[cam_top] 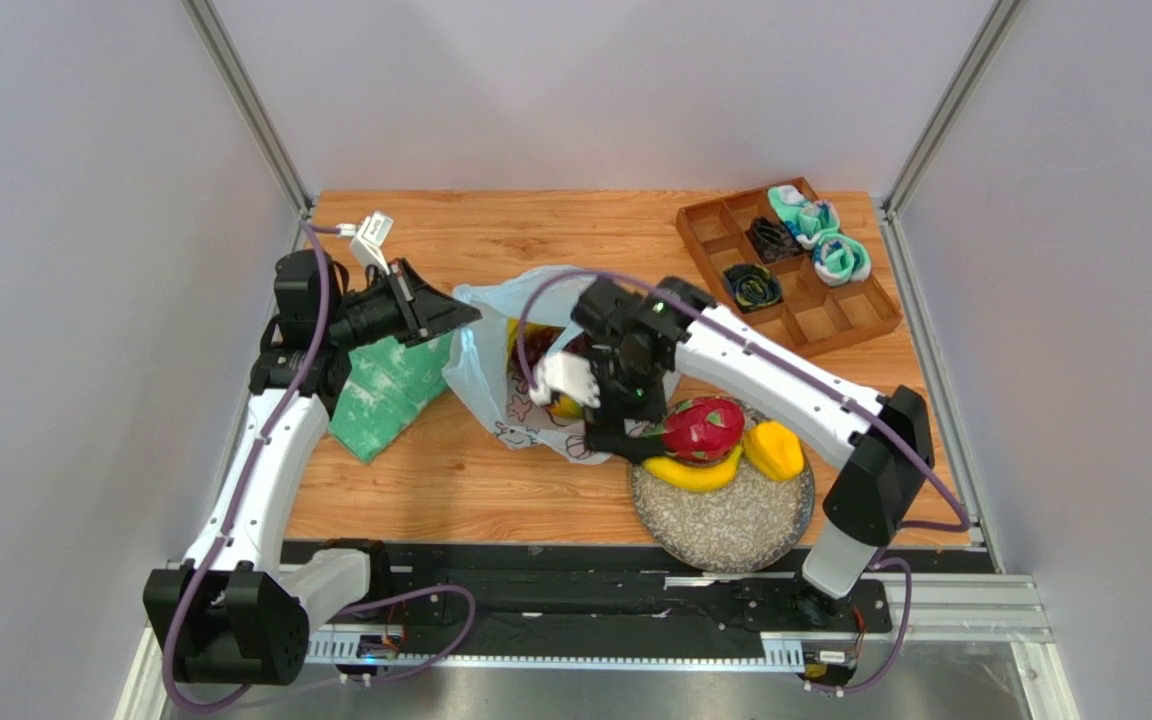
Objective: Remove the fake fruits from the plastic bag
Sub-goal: Place the fake fruit on the plate, then take out the fake fruit from the plastic bag.
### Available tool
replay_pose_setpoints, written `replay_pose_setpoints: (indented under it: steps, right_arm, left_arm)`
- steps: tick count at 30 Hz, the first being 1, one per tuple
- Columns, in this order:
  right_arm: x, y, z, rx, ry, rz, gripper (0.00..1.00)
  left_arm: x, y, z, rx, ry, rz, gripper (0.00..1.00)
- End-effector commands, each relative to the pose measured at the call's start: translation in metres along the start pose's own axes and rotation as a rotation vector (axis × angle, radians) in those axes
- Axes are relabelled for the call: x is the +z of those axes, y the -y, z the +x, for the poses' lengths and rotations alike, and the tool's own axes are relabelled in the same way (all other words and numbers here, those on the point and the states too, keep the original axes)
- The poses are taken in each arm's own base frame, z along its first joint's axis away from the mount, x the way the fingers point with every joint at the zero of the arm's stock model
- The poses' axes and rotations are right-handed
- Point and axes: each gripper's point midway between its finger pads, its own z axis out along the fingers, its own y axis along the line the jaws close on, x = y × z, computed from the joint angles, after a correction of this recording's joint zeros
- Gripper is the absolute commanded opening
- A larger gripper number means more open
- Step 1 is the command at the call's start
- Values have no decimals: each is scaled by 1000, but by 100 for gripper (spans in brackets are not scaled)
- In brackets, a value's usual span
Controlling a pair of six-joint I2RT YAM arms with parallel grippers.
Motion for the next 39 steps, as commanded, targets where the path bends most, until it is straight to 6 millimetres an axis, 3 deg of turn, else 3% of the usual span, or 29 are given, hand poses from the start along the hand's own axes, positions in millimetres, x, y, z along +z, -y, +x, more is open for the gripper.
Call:
replay_pose_setpoints:
  steps: [1,4,8,10,11,13,14,17,19,28,32,35,39]
  right_arm:
    - [-86,-25,-42,68,163,-47,100]
    - [-101,-19,-73,45,271,-52,96]
    - [-77,1,-81,91,247,-34,100]
    - [-52,13,-77,120,198,-21,100]
    - [-44,38,-81,122,200,75,99]
    - [-28,64,-91,136,205,149,90]
    - [-24,75,-92,142,193,185,77]
    - [-12,96,-103,120,213,235,61]
    - [-11,104,-113,93,252,268,57]
    - [-3,96,-124,-1,276,256,55]
    - [-21,97,-115,-22,204,374,73]
    - [-39,91,-111,-38,205,408,73]
    - [-68,77,-121,-52,289,422,70]
  left_arm:
    - [-4,2,-1,28,20,6,0]
    - [-5,2,1,24,20,2,0]
    - [-8,4,3,31,16,-1,0]
    - [-9,3,6,31,11,-4,0]
    - [-9,3,8,30,9,-4,0]
    - [-10,1,11,25,6,-8,0]
    - [-11,2,12,27,6,-9,0]
    - [-13,1,15,34,6,-16,0]
    - [-13,-1,17,34,3,-23,0]
    - [-17,-3,24,30,1,-32,0]
    - [-17,-3,22,33,3,-30,0]
    - [-16,-2,21,34,8,-25,0]
    - [-15,-3,19,38,12,-24,0]
